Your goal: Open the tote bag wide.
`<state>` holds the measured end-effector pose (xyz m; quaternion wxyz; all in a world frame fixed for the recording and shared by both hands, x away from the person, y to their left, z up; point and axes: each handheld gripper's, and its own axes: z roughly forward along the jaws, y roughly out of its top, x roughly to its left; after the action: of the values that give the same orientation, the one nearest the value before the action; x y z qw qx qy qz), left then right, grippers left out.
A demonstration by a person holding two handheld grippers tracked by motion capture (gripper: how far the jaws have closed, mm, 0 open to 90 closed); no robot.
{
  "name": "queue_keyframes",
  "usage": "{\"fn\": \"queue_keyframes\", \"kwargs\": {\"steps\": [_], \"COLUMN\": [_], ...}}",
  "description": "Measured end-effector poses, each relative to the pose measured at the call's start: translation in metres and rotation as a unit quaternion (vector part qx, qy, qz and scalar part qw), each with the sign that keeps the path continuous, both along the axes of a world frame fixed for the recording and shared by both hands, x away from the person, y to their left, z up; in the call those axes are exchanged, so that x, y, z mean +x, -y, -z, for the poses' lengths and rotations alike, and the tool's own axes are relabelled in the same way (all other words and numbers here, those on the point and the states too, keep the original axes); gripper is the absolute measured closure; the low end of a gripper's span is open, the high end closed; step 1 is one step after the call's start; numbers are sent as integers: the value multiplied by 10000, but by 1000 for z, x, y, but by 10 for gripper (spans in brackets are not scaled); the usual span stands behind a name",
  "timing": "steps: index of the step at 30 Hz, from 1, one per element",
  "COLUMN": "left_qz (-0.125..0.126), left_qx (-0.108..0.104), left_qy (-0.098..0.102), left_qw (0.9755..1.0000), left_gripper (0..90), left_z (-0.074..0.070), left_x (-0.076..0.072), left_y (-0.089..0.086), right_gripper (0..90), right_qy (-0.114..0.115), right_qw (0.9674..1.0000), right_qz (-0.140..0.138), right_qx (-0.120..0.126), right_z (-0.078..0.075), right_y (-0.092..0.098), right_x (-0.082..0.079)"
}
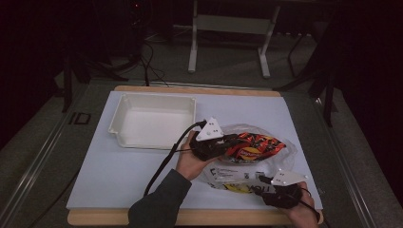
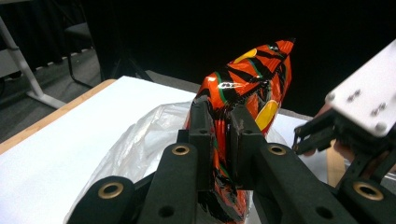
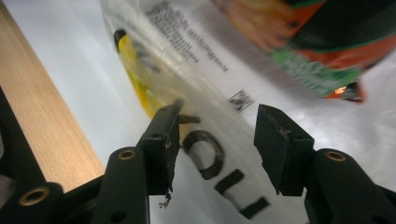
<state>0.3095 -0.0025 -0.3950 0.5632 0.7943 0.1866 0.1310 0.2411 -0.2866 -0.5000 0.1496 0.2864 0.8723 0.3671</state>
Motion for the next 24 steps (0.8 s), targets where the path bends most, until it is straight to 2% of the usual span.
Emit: {"fn": "queue_keyframes", "kwargs": {"steps": [1, 6, 12, 15, 24], "left_qz": [13, 23, 16, 14, 8], "left_qx": [-19, -90, -174, -193, -246], "left_qy": [8, -5, -35, -79, -124], "left_qw": [10000, 10000, 9998, 9998, 9996], "left_gripper": [825, 825, 826, 826, 826], "left_z": [-1, -4, -8, -8, -12], "left_x": [0, -1, 0, 0, 1], "left_y": [0, 1, 2, 1, -3], "right_gripper": [501, 525, 546, 548, 523], "right_qy": [-88, -157, -110, -67, 73], "right_qw": [9999, 9998, 9998, 9997, 9996], "right_qz": [-64, -43, 97, 209, 244], "right_qx": [-36, -122, -143, -128, 72], "right_z": [6, 16, 24, 24, 14], "right_y": [-4, -11, -19, -21, -19], "right_x": [2, 6, 11, 15, 13]}}
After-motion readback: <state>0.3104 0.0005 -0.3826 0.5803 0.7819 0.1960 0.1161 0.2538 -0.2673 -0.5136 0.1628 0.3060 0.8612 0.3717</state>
